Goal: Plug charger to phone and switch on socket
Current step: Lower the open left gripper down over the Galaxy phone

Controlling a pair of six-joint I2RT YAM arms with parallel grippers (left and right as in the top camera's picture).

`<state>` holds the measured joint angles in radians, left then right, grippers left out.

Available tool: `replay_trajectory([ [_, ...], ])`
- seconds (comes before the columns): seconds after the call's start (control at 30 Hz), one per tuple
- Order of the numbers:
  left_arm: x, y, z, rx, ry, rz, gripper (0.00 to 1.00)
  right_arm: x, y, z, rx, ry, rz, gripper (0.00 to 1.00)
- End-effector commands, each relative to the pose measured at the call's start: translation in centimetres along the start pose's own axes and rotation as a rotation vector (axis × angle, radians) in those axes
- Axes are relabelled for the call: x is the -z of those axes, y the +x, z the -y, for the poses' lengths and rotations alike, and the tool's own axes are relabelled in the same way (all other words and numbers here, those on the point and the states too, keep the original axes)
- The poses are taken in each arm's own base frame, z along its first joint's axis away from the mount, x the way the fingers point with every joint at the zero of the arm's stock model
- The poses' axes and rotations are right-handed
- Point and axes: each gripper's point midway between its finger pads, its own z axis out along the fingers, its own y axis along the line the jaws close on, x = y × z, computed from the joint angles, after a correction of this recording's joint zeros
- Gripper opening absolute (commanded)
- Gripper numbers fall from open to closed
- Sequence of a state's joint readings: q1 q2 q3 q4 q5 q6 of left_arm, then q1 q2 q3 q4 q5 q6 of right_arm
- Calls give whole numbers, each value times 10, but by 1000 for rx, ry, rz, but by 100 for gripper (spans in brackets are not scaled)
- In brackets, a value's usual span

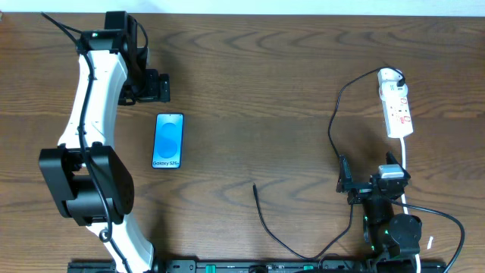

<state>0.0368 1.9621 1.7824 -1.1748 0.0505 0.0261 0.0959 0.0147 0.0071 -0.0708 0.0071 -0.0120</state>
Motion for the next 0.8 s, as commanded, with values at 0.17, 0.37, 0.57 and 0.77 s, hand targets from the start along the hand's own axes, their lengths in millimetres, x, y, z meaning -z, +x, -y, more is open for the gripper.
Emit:
replay_trajectory([
  [0.17, -28, 17, 16, -36, 11, -68, 99, 0, 0, -2, 12, -11, 1, 99],
  [0.37, -49, 35, 17, -41, 8, -121, 99, 0, 0, -2, 12, -11, 1, 99],
  [0.57, -64, 51, 15, -37, 5, -165, 99, 0, 0, -2, 12, -11, 1, 99],
  [0.77, -80, 61, 18, -9, 20, -182, 99, 0, 0, -2, 12, -11, 1, 99],
])
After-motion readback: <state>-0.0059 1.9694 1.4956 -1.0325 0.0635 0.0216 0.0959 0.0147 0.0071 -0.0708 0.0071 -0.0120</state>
